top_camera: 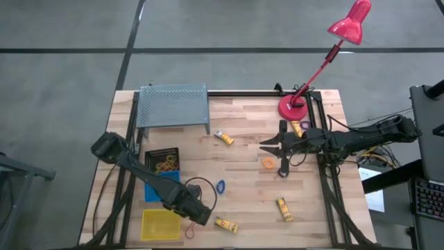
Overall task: Pick & Place Office Desk Supplies
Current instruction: Put the red rubber band in the black bin
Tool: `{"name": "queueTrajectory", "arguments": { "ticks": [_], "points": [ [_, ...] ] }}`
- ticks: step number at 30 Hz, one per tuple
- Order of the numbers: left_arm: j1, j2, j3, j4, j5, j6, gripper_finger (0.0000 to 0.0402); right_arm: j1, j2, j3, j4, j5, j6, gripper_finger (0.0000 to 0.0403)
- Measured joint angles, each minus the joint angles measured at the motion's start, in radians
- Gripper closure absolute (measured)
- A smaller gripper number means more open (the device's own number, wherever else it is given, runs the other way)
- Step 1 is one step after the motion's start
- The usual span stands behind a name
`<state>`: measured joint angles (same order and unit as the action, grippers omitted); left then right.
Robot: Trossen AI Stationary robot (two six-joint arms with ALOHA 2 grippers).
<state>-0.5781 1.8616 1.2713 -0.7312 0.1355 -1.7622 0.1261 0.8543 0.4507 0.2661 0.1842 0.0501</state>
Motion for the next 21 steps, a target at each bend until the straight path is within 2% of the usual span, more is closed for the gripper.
{"name": "queueTrajectory", "arguments": {
  "ticks": [6, 11, 15, 21],
  "points": [
    [0.000, 0.005, 0.000, 0.012, -0.017, 0.000, 0.0270, 0.000, 0.000, 0.000, 0.000, 0.000, -0.001, 0.0335],
    [0.000, 0.058, 0.000, 0.058, -0.024, 0.001, 0.0269, 0.000, 0.000, 0.000, 0.000, 0.000, 0.000, 0.0335],
    [0.000, 0.094, 0.000, 0.123, 0.014, 0.018, 0.0268, 0.000, 0.000, 0.000, -0.001, 0.000, 0.000, 0.0335],
    [0.000, 0.095, -0.001, 0.121, 0.017, 0.010, 0.0268, 0.000, 0.000, 0.000, -0.001, 0.000, 0.000, 0.0335]
  ]
}}
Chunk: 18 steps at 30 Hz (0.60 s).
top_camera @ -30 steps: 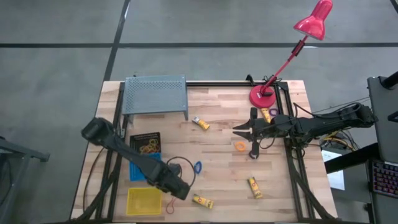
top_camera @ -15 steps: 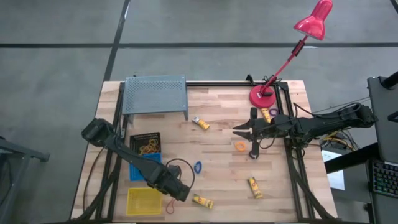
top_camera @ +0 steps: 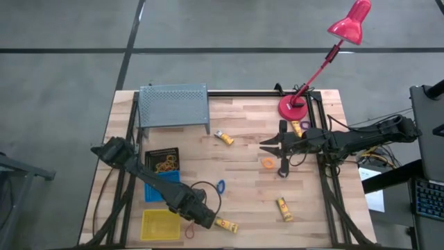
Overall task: Pick & Place Office Desk Supplies
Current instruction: Put the red rubber band in the black bin
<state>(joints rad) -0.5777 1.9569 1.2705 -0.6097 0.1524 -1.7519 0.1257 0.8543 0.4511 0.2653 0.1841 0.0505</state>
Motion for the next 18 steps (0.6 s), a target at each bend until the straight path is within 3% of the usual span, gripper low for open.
{"name": "queueTrajectory", "arguments": {
  "ticks": [13, 18],
  "points": [
    [-0.001, 0.046, 0.002, 0.022, 0.015, 0.001, 0.0283, 0.000, 0.000, 0.000, 0.001, 0.000, 0.000, 0.0335],
    [-0.002, 0.047, 0.001, 0.015, -0.003, 0.058, 0.0328, 0.000, 0.000, 0.000, 0.001, 0.000, 0.000, 0.0335]
  ]
}}
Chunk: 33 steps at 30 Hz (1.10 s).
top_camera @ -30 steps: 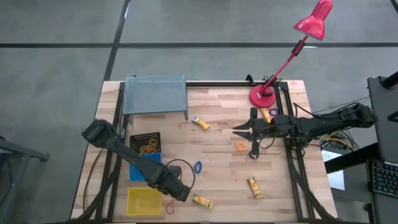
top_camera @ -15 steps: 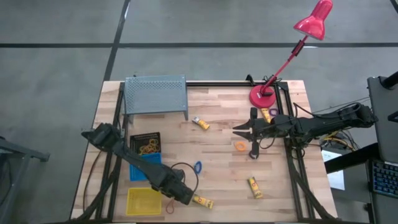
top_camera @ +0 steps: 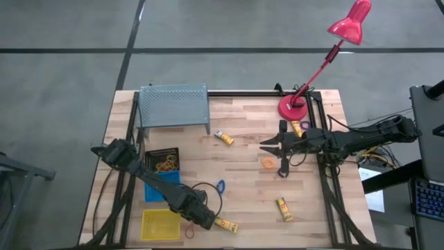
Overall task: Pick & Place Office Desk Supplies
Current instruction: Put the red rubber band in the black bin
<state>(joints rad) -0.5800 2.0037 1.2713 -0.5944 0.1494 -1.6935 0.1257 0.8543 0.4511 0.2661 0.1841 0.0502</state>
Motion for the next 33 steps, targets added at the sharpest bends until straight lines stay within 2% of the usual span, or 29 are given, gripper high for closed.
{"name": "queueTrajectory", "arguments": {
  "ticks": [4, 6, 13, 23, 28, 33],
  "points": [
    [0.000, 0.001, 0.000, -0.007, -0.003, 0.011, 0.0385, 0.000, 0.000, 0.000, 0.000, 0.000, 0.000, 0.0335],
    [0.000, 0.001, 0.000, -0.004, -0.003, 0.011, 0.0395, 0.000, 0.000, 0.000, 0.000, 0.000, -0.001, 0.0335],
    [0.003, -0.006, 0.000, -0.005, -0.008, 0.014, 0.0400, 0.000, 0.000, 0.000, 0.000, 0.000, 0.000, 0.0335],
    [0.014, -0.104, -0.002, -0.079, -0.067, 0.022, 0.0401, 0.000, 0.000, 0.000, 0.000, 0.000, -0.001, 0.0335],
    [0.018, -0.162, -0.002, -0.102, -0.122, 0.022, 0.0401, 0.000, 0.000, 0.000, 0.000, 0.000, -0.001, 0.0335],
    [0.020, -0.235, -0.002, -0.112, -0.238, 0.022, 0.0401, 0.000, 0.000, 0.000, 0.000, 0.000, 0.000, 0.0335]
  ]
}}
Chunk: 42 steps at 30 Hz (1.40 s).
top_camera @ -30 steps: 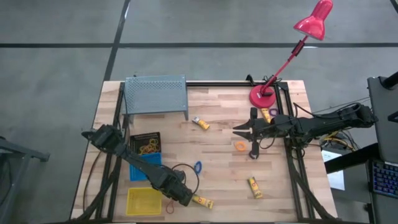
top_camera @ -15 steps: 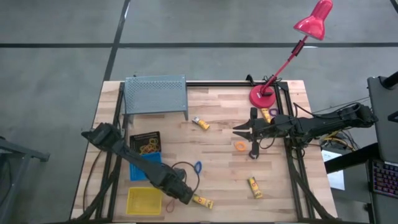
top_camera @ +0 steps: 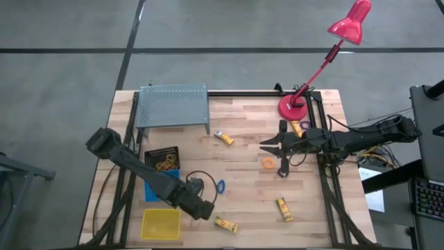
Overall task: Pick & Place Office Desk Supplies
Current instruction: Put the red rubber band in the black bin
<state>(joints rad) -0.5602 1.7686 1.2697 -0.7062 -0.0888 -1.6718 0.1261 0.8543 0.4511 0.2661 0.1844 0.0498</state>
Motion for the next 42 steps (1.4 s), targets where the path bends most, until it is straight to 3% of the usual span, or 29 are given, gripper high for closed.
{"name": "queueTrajectory", "arguments": {
  "ticks": [6, 13, 20, 32, 42],
  "points": [
    [0.001, -0.089, 0.000, 0.003, -0.232, 0.002, 0.0401, 0.000, 0.000, 0.000, 0.000, 0.000, 0.000, 0.0335],
    [0.003, -0.191, 0.000, 0.003, -0.479, 0.108, 0.0401, 0.000, 0.000, 0.000, 0.000, 0.000, 0.000, 0.0335],
    [0.004, -0.281, 0.001, -0.047, -0.612, 0.205, 0.0401, 0.000, 0.000, 0.000, 0.000, 0.000, 0.000, 0.0335],
    [0.006, -0.383, 0.001, -0.352, -0.621, 0.195, 0.0401, 0.000, 0.000, 0.000, 0.000, 0.000, 0.000, 0.0335],
    [0.027, -0.491, 0.001, -0.645, -0.550, 0.051, 0.0401, 0.000, 0.000, 0.000, 0.000, 0.000, 0.000, 0.0335]
  ]
}}
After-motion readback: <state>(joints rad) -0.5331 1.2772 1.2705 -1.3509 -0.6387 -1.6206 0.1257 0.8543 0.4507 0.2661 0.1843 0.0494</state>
